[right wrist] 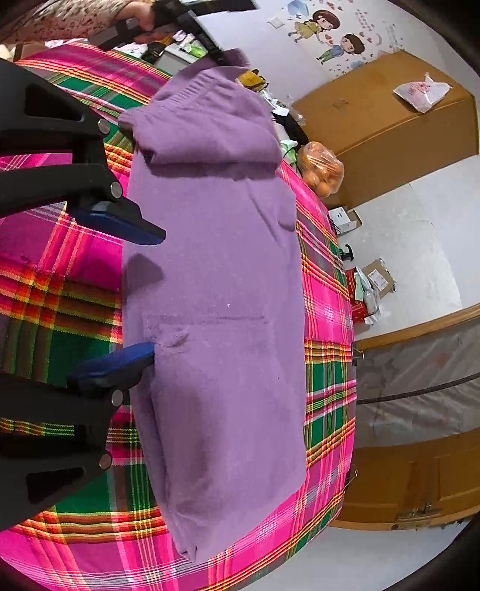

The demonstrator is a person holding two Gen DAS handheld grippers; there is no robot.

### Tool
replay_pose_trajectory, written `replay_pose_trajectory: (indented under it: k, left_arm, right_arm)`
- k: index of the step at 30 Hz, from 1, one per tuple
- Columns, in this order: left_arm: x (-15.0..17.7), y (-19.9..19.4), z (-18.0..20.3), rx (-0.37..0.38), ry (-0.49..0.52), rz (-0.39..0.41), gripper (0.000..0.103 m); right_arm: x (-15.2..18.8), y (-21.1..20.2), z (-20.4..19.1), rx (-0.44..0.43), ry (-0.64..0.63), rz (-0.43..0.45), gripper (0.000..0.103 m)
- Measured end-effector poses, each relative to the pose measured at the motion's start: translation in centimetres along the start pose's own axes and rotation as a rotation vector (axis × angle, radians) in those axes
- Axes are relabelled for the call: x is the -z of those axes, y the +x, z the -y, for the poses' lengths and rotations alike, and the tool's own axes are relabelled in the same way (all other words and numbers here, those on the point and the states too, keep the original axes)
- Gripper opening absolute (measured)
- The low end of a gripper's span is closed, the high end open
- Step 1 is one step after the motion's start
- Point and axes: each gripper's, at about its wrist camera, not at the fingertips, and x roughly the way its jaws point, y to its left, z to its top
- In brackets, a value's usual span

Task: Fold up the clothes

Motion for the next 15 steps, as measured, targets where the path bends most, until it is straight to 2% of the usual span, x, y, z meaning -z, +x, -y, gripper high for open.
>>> replay_pose_trajectory:
  k: [3, 6, 9, 12, 15]
  left_arm:
    - [1.4, 1.2, -2.3, -0.021, -0.049, -0.064, 0.009]
    - [2.7, 1.8, -3.2, -0.001, -0.067, -0.124, 0.011]
    - [3.6, 1.6, -3.2, 0.024, -0.026, -0.180, 0.012]
    - [4.2, -0.1, -2.5, 0.072, 0.037, -0.193, 0.014]
    - [4.7, -2.6, -1.2, 0.153, 0.089, -0.185, 0.026]
  right_arm:
    - [-0.1, 0.1, -0.1, 0.022, -0.009, -0.003, 0.056]
    - [0.0, 0.0, -0.8, 0.040, -0.047, 0.004, 0.056]
    - [0.4, 0.1, -2.0, 0.074, -0.131, 0.018, 0.056]
    - [0.9, 0.3, -3.1, 0.083, -0.208, 0.009, 0.056]
    - [1.3, 0.3, -4.3, 0.072, -0.274, 0.011, 0.056]
